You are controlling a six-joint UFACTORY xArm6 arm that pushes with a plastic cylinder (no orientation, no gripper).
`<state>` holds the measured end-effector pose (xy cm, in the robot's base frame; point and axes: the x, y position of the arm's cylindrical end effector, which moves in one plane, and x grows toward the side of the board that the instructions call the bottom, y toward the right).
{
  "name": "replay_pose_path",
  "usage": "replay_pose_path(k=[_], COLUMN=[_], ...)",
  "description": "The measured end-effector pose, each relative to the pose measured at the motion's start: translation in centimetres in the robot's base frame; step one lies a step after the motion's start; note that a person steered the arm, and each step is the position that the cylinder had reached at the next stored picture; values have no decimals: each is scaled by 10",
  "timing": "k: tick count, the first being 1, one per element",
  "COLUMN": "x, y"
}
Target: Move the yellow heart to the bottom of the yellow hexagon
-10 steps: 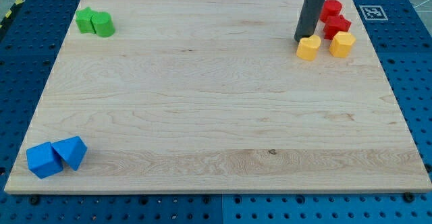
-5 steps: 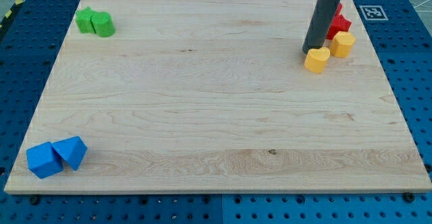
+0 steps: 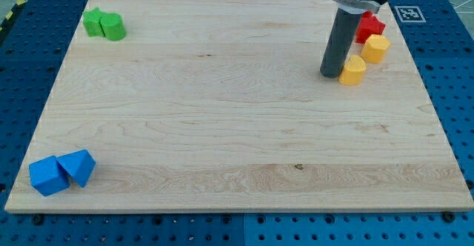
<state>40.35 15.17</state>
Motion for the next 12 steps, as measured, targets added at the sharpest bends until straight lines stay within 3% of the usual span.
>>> replay_pose_path(k=[3, 6, 12], x=[-13, 7, 14], y=[29, -7, 40])
